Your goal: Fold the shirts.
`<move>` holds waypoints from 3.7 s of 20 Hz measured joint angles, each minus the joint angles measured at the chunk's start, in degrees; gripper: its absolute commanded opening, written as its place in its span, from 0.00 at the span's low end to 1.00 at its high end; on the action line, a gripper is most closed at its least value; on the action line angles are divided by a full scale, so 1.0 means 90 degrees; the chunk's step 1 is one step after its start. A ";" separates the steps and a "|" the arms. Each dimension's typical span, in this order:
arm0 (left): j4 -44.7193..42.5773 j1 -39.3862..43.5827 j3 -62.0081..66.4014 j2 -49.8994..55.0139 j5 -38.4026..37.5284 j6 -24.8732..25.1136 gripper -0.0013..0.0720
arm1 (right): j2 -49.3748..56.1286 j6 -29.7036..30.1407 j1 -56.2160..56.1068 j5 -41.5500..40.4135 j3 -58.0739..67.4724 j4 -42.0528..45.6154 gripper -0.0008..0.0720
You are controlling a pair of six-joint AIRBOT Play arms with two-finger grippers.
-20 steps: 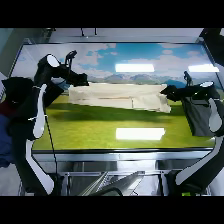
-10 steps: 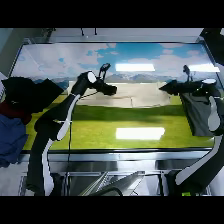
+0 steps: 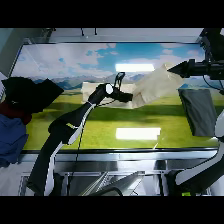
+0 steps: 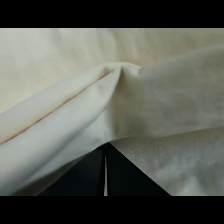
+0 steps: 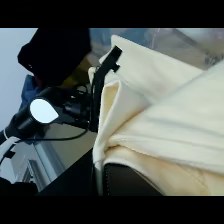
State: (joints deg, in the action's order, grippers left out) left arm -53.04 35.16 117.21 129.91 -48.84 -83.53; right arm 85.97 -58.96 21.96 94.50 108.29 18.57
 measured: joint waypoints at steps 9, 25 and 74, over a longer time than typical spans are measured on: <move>0.0950 -0.0656 0.0024 -0.1328 -0.1749 0.0260 0.04 | -0.0073 -0.0282 -0.1088 -0.0204 0.0095 0.0347 0.04; 0.1030 -0.4818 -0.1319 -0.4707 -0.3028 0.0406 0.04 | 0.1435 0.0454 -0.5348 -0.5571 0.0097 0.0629 0.73; 0.1064 -0.4925 -0.2081 -0.4801 -0.4048 0.0794 0.04 | -0.1496 -0.4942 0.2788 -0.0743 0.0005 0.3021 0.04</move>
State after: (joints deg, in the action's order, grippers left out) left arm -43.46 -9.17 98.48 86.70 -85.27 -76.38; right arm 72.51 -103.44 47.05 87.81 108.33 45.76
